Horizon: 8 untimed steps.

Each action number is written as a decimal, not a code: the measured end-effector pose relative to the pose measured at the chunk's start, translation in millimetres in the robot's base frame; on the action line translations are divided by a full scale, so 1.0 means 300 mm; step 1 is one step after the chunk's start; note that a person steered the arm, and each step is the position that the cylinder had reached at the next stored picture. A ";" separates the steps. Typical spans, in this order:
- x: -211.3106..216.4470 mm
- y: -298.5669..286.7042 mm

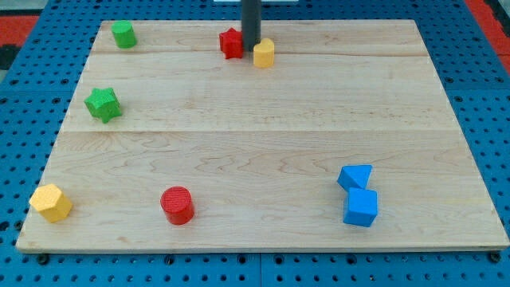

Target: Push yellow heart closer to the yellow hexagon

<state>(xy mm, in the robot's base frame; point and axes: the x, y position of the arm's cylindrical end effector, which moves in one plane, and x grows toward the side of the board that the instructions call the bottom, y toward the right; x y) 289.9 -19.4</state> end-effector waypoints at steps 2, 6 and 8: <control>-0.131 0.140; 0.505 -0.370; 0.412 -0.482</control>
<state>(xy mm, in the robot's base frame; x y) 413.4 -163.9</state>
